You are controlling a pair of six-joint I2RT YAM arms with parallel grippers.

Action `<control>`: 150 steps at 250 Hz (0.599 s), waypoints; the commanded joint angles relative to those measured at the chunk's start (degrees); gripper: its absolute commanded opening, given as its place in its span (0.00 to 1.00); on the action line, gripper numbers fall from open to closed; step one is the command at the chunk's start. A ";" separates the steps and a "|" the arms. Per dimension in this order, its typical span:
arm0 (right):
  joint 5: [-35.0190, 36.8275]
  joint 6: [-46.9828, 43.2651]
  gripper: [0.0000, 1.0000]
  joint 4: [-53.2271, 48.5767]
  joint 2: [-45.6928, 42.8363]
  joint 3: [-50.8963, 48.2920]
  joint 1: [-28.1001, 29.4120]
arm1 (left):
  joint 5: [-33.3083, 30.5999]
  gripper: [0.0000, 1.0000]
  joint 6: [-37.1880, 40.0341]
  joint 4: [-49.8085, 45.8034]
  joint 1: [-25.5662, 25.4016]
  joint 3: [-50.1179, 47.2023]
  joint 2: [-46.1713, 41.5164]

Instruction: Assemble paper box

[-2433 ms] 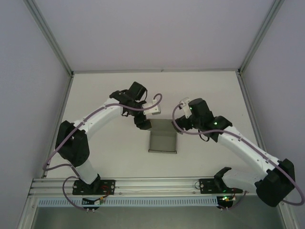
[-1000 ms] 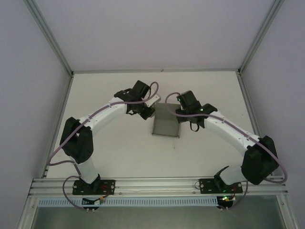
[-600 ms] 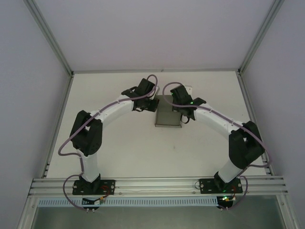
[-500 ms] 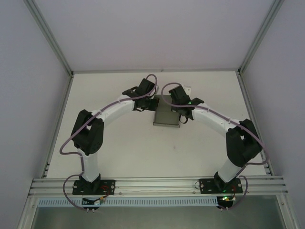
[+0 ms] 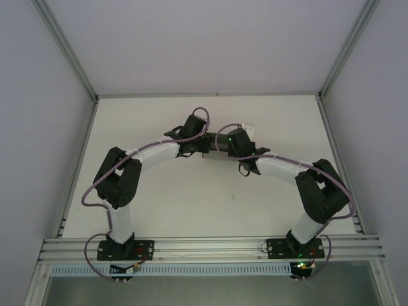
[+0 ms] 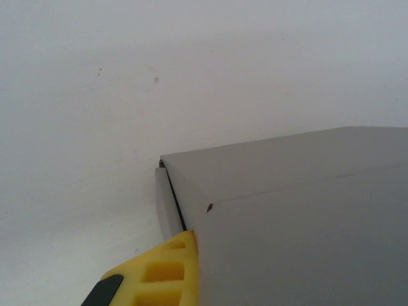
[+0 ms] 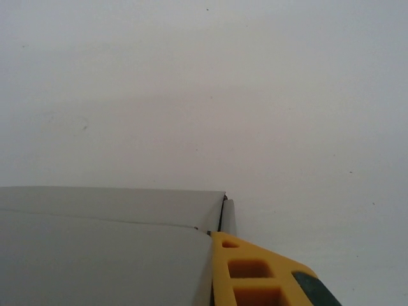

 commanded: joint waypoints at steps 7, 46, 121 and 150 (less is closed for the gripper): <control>-4.54 -1.49 0.10 4.70 -1.32 -2.87 1.31 | 5.87 0.00 -1.37 0.71 -1.65 -3.38 -1.22; -4.20 -1.68 0.10 6.08 -2.77 -6.33 1.51 | 4.15 0.27 -1.14 -0.68 -1.68 -3.99 -3.86; 0.27 -2.25 0.10 5.11 -2.22 -8.45 3.23 | -1.06 0.78 0.23 -7.21 -1.68 -2.93 -8.16; 0.58 -1.86 0.10 5.43 -2.26 -8.71 3.68 | -1.84 1.00 0.10 -9.88 -1.68 -2.84 -11.31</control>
